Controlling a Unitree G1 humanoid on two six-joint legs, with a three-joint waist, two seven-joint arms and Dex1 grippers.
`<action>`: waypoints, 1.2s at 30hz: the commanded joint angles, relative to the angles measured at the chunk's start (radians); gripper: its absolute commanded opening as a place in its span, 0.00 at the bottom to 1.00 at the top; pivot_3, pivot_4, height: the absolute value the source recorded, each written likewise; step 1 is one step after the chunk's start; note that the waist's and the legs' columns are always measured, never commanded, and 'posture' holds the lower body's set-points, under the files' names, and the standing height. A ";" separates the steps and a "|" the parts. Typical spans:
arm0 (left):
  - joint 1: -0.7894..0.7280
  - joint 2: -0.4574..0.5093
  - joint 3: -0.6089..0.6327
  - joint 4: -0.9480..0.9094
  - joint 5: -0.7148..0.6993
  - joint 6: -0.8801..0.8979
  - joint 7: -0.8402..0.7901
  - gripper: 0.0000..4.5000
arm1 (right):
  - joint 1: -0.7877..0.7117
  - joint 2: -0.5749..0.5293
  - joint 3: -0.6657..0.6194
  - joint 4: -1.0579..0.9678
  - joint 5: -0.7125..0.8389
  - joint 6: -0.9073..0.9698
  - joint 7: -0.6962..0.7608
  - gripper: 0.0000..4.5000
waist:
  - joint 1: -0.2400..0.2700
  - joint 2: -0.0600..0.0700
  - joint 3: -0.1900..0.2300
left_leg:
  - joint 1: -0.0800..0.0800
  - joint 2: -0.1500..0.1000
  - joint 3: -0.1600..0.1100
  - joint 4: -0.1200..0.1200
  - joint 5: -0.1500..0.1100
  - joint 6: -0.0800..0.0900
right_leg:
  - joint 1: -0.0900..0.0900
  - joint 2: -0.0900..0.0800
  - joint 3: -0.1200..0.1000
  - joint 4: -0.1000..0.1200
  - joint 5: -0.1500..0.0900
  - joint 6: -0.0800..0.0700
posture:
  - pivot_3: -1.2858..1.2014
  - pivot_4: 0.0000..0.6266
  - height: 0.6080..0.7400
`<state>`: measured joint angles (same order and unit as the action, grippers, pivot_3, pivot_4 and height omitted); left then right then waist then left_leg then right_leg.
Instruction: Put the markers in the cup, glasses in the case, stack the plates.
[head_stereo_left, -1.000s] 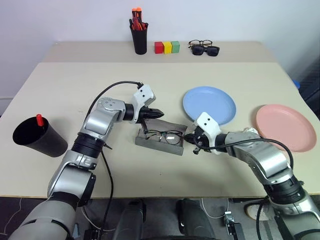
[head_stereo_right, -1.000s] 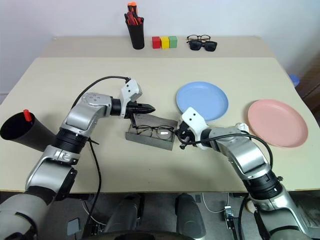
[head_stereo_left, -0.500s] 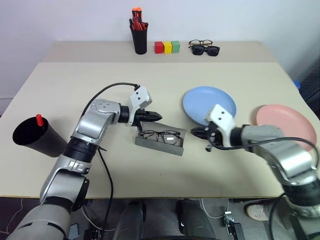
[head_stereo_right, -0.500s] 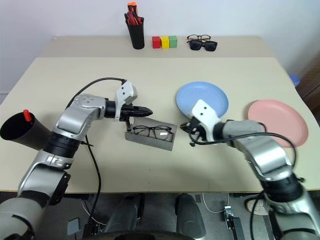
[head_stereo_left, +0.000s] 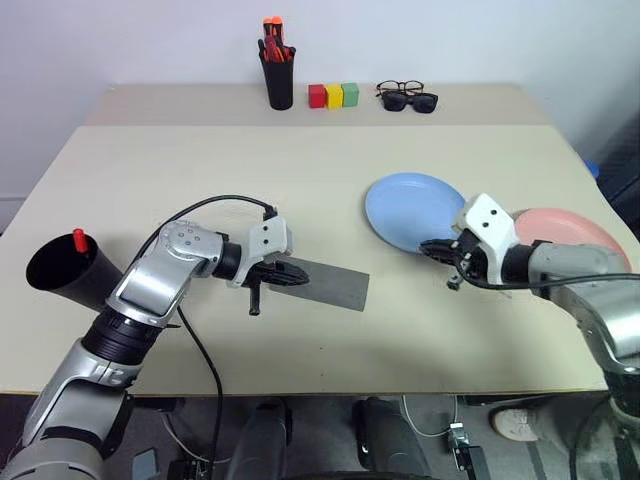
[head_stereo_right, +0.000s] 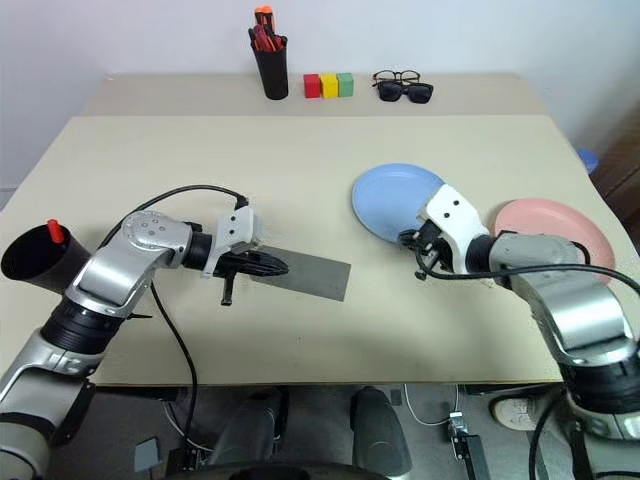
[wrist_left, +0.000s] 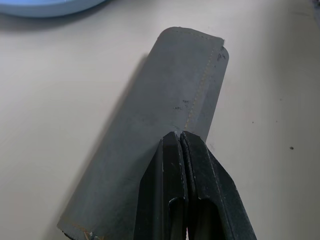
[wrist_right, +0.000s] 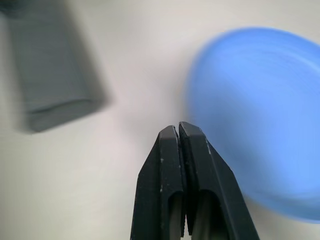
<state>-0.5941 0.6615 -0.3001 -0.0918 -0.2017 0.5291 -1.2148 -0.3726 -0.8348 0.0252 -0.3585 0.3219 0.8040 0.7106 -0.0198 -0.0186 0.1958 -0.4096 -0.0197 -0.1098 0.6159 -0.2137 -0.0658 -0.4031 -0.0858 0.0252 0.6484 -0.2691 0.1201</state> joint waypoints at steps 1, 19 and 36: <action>0.010 -0.053 0.070 0.001 -0.018 -0.069 0.083 0.00 | -0.074 0.052 0.074 0.089 -0.093 -0.059 -0.057 0.12 | 0.000 0.000 0.000 | 0.000 0.000 0.000 0.000 0.000 0.000 | 0.000 0.000 0.000 0.000 0.000 0.000 | 0.52 0.24 1.00; 0.161 -0.110 0.287 -0.133 -0.160 -0.037 0.305 0.00 | -0.082 0.091 0.188 0.234 -0.340 -0.254 -0.092 0.12 | 0.002 0.000 0.000 | 0.000 0.000 0.000 0.000 0.000 0.000 | 0.000 0.000 0.000 0.000 0.000 0.000 | 0.52 0.24 1.00; 0.062 -0.234 0.234 0.040 -0.172 -0.111 0.309 0.00 | 0.345 -0.206 -0.323 -0.189 -0.350 -0.015 0.016 0.20 | 0.007 0.000 0.000 | 0.001 -0.001 0.000 0.000 0.000 0.000 | 0.002 -0.001 0.000 -0.001 0.000 0.000 | 0.52 0.24 1.00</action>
<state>-0.5138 0.4328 -0.0593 -0.0526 -0.3712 0.4492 -0.8939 -0.0416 -1.0240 -0.2439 -0.5075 -0.0270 0.7864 0.7151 -0.0126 -0.0183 0.1956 -0.4084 -0.0206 -0.1095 0.6164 -0.2138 -0.0657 -0.4006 -0.0868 0.0250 0.6474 -0.2690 0.1204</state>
